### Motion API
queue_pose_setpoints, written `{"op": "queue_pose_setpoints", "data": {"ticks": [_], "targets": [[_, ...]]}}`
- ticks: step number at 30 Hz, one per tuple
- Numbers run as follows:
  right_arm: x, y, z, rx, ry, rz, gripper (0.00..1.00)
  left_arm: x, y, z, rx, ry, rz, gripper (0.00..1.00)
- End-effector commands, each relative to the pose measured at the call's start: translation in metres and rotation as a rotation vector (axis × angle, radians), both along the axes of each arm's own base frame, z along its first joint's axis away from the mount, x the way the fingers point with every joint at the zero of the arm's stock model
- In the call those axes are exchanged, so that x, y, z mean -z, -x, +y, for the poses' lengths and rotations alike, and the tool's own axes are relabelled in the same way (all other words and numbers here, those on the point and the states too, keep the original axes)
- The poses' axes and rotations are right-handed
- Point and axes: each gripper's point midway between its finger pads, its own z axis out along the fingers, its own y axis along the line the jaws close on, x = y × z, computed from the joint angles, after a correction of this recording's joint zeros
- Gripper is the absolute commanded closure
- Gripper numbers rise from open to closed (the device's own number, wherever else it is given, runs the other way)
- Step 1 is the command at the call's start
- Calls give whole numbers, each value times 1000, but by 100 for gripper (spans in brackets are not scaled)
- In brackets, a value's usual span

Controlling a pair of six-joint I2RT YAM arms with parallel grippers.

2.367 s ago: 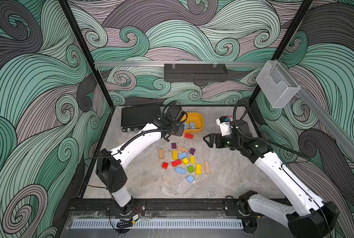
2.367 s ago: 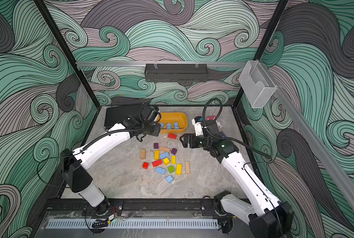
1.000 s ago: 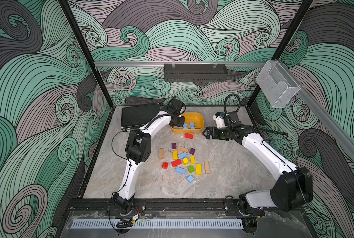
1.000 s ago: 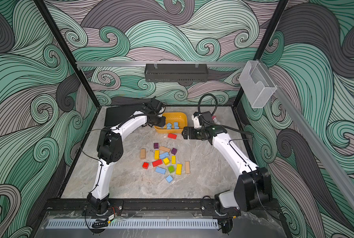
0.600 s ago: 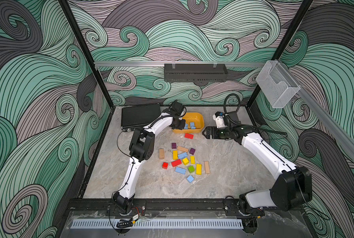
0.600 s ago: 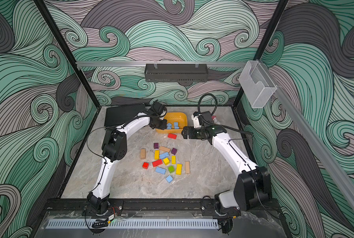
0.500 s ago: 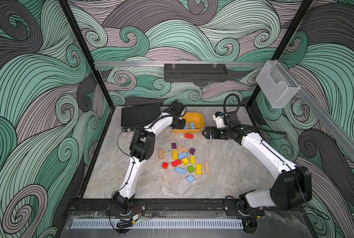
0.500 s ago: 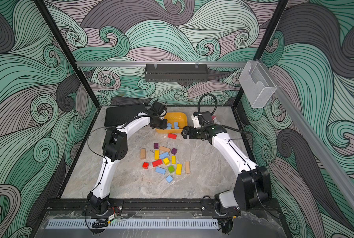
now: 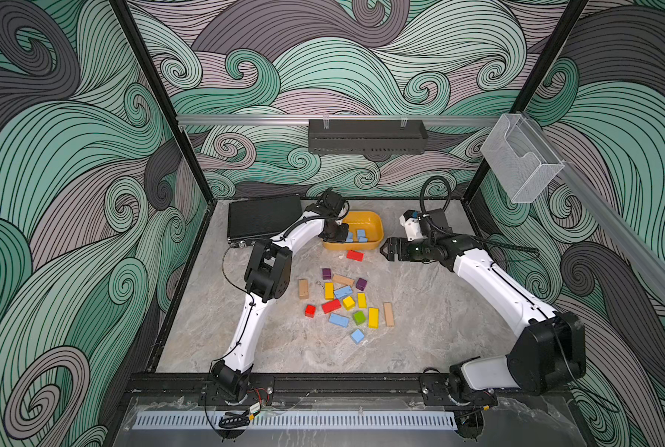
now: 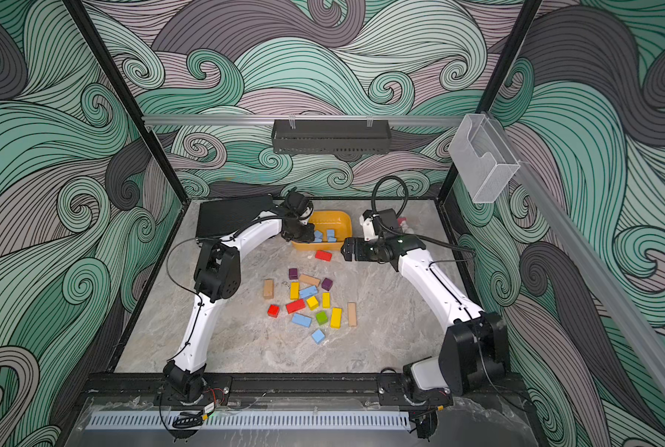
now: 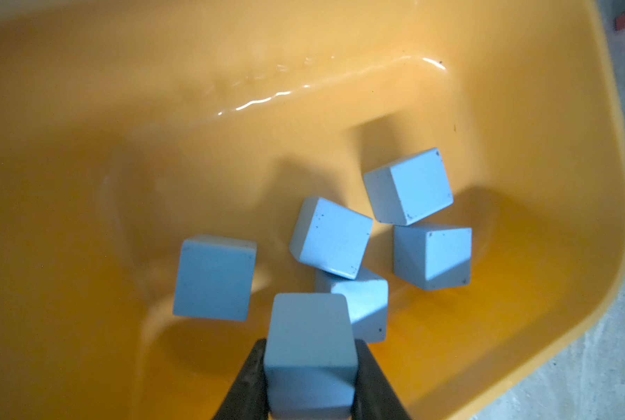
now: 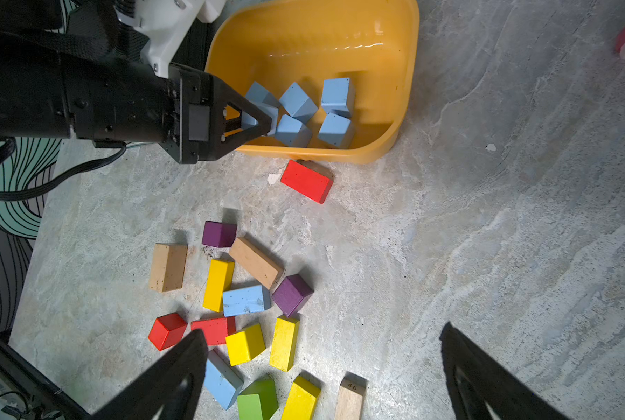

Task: Pick out the blue building blocks
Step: Place the building block in the storage box.

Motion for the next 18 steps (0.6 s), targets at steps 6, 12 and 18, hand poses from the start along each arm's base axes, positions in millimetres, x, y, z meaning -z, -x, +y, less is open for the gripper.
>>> {"op": "queue_pose_setpoints", "data": {"ticks": [6,12,18], "targets": [[-11,16,-10,0,26,8,1,-12,-1,-1,-19,43,19,44],[-18,34,-10,-4,-7,1,0,-36,7,3,-23,52,15,30],[-28,54,-5,-61,-17,8,0,-74,20,9,-20,66,-11,23]]}}
